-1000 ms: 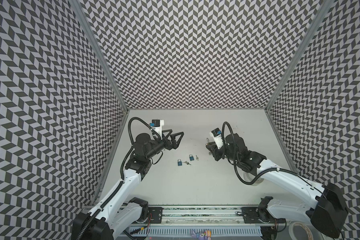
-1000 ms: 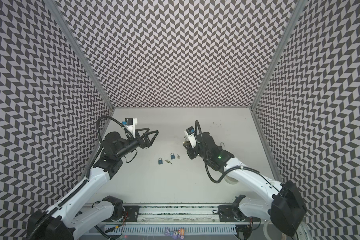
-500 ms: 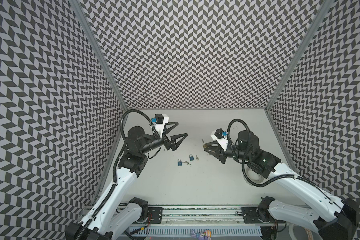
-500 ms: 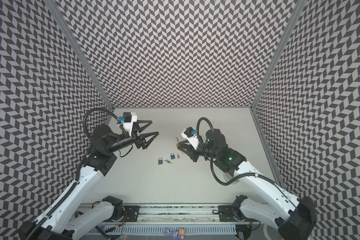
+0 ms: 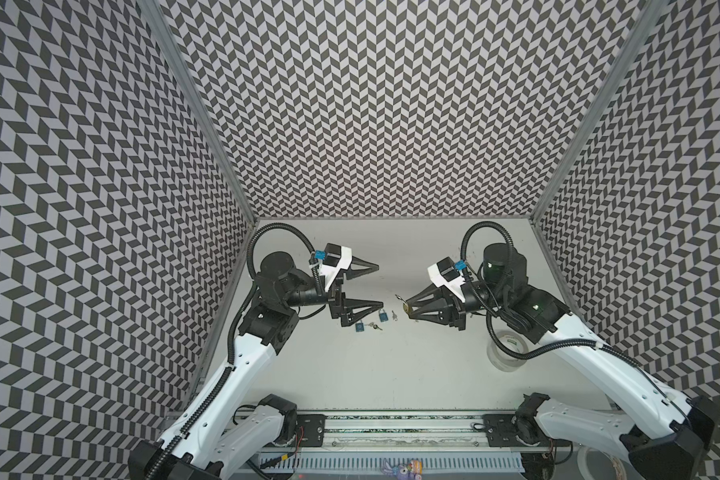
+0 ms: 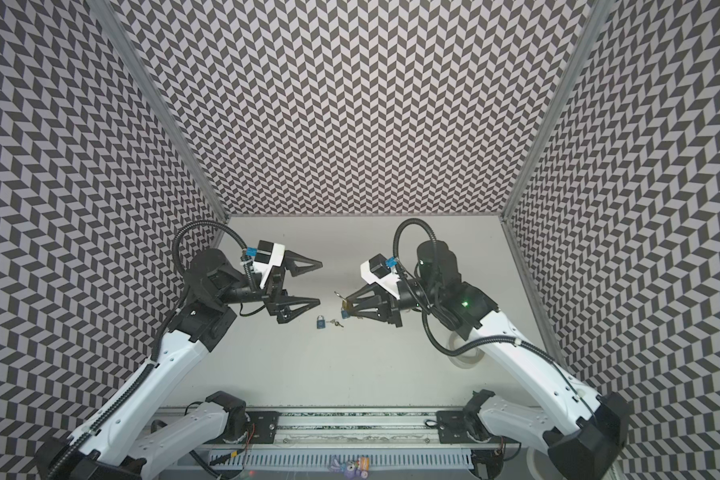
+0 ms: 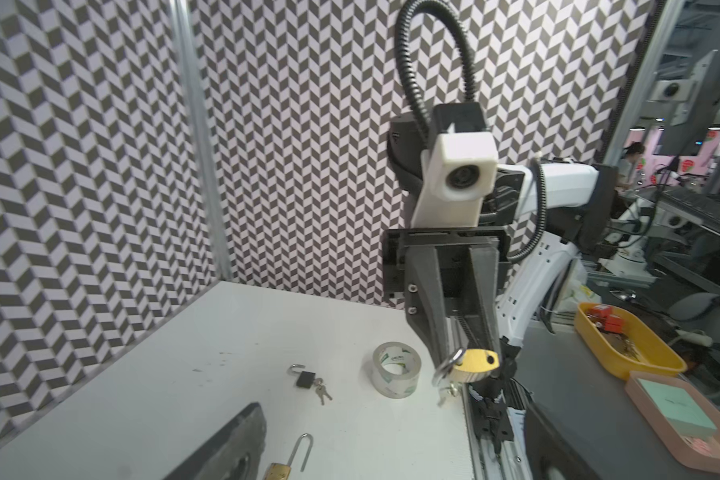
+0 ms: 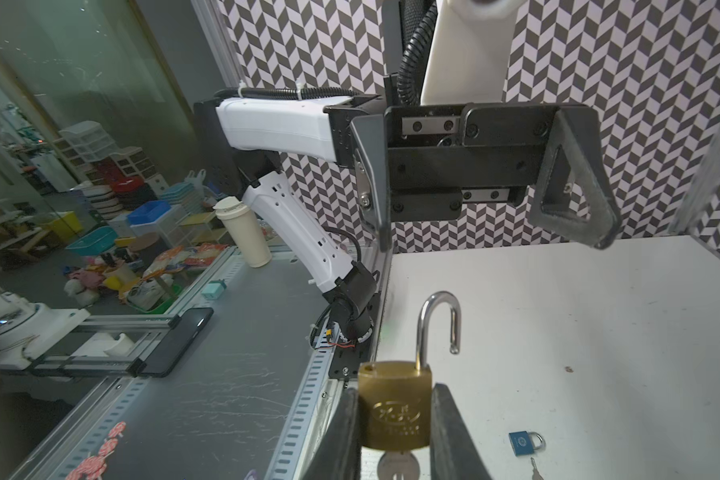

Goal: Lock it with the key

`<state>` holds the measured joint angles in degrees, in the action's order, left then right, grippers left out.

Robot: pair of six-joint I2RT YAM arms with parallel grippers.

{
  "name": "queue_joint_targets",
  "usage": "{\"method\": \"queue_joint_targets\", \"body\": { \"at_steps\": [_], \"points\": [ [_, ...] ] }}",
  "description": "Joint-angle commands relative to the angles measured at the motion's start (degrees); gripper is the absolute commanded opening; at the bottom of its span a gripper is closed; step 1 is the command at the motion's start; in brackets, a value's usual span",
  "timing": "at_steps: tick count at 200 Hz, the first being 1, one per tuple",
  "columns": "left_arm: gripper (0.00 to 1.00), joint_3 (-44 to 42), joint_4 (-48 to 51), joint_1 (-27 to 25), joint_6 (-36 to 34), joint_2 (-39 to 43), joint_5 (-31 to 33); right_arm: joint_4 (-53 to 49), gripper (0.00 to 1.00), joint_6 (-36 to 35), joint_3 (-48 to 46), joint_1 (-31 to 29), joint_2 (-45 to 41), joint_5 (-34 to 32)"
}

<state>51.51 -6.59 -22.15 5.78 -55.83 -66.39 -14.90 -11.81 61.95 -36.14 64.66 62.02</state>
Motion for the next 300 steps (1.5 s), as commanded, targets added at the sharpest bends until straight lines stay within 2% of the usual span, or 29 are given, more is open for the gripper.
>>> {"method": "queue_joint_targets", "body": {
  "at_steps": [1,29,62,101,129,164,196,250,300],
  "points": [
    [0.96,2.7,1.6,-2.3,-3.3,-0.7,-4.6,-1.2,0.0,-2.4,2.0,0.2,1.2,5.3],
    [0.94,4.1,2.2,-4.6,-4.2,-2.2,-5.2,-2.1,0.0,-2.6,2.4,0.1,2.2,7.5],
    [0.83,5.2,3.2,-6.8,-5.2,-3.6,-6.9,-2.5,0.0,-2.7,2.7,0.1,2.5,6.7],
    [0.76,5.5,5.5,-7.2,-6.6,-4.3,-5.9,-1.0,0.0,-2.0,2.6,0.1,1.8,7.6],
    [0.63,6.1,6.5,-8.2,-7.4,-5.2,-6.2,-0.1,0.0,-1.2,2.5,0.1,1.7,7.6],
    [0.42,6.4,7.1,-8.4,-8.1,-5.3,-6.1,0.1,0.0,-1.0,2.4,0.1,1.4,7.2],
    [0.32,6.4,7.9,-8.5,-8.8,-5.2,-5.9,0.5,0.0,-0.7,2.1,0.1,0.9,7.0],
    [0.3,6.3,8.5,-8.4,-9.3,-5.3,-5.4,2.4,0.0,0.7,1.1,0.1,-0.3,7.1],
    [0.24,6.6,8.5,-8.5,-9.2,-5.3,-5.5,1.6,0.0,0.4,1.1,0.1,0.3,6.6]
  ]
}}
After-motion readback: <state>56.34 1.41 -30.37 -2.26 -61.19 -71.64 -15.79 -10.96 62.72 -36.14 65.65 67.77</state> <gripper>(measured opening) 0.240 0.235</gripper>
